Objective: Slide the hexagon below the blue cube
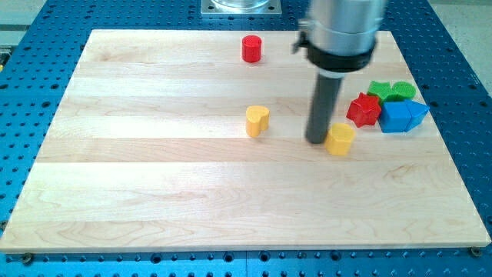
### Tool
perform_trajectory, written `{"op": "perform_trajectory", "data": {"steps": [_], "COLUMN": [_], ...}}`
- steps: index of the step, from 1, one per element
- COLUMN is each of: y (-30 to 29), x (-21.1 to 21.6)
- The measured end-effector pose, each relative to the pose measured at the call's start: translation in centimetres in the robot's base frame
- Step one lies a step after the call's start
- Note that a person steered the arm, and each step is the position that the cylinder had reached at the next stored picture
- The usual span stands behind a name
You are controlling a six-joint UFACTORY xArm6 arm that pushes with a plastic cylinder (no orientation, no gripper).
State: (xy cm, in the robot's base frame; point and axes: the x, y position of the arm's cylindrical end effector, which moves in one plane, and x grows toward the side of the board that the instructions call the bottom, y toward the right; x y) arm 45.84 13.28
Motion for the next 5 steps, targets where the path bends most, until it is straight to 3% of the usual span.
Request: {"op": "perform_trajectory", "data": {"steps": [1,3,5], "y": [2.0,-4.7,4.2], "x": [2.2,3.1,4.3]}}
